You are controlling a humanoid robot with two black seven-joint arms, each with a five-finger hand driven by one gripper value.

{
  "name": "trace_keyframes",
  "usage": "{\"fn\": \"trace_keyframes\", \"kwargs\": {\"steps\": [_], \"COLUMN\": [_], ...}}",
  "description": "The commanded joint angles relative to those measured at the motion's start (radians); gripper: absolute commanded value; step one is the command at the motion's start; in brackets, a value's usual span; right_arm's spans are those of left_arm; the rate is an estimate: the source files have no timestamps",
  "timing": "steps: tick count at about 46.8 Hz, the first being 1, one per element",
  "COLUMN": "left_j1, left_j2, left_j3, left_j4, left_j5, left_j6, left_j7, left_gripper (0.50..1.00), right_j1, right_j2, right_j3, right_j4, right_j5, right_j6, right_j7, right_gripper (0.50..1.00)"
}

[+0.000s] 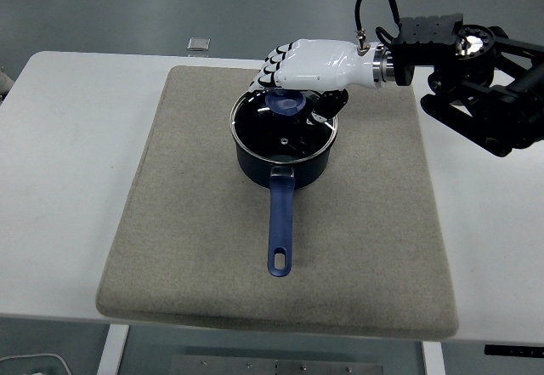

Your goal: Lift the pot lid and place it to the right of the pot.

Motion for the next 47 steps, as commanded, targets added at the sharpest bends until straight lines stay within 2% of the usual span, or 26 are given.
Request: {"fn": "trace_keyframes", "kwargs": {"steps": [1,35,47], "left_j1": [0.000,0.000,0.001], "left_j2": [0.000,0.000,0.000], "left_j3": [-0.001,-0.001,0.001], "left_j4": [0.000,0.000,0.000], "left_j5": [0.000,0.000,0.000], "left_j6": [0.000,0.000,0.000], "left_j7": [0.000,0.000,0.000], "left_gripper": [1.000,1.000,1.000], "right_j1": [0.011,0.001,0.009], "right_j2": [-0.001,0.004,0.004], "right_j3": [-0.002,-0.019,-0.082], "right_j4": [-0.001,-0.016,-0.038], "right_j5": [-0.001,-0.016,-0.019], "right_j6": [-0.007,-0.044,-0.108], "right_j7": [0.000,0.000,0.000], "right_gripper": [0.897,0.895,0.893]}}
